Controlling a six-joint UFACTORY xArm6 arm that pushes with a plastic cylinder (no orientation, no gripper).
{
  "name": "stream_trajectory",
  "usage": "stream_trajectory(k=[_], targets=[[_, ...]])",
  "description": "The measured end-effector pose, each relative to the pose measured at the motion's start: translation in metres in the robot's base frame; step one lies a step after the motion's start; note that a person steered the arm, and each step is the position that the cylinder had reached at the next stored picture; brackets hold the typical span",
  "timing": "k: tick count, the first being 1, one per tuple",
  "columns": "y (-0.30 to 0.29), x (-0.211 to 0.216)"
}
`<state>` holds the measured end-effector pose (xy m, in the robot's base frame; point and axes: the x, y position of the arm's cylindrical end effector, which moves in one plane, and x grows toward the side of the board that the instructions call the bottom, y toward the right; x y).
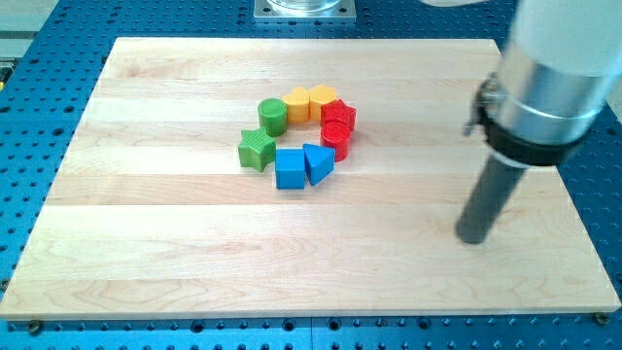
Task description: Adjust the cube and green star
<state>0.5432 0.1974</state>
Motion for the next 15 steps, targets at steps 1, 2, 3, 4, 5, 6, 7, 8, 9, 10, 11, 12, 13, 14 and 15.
stream_trajectory(k=[1, 2, 3, 4, 5, 6, 7, 8, 9, 10, 11, 12, 13, 14, 15], targets=[[0.03, 0.0], [0.034, 0.0], [-0.005, 0.027], [-0.044, 0.018], [-0.072, -0.019], [-0.123, -0.027], [-0.15, -0.06], [-0.167, -0.06], [-0.176, -0.06], [-0.182, -0.064], [-0.187, -0.06], [-0.2, -0.04], [-0.212, -0.04], [-0.212, -0.043], [-0.212, -0.05]])
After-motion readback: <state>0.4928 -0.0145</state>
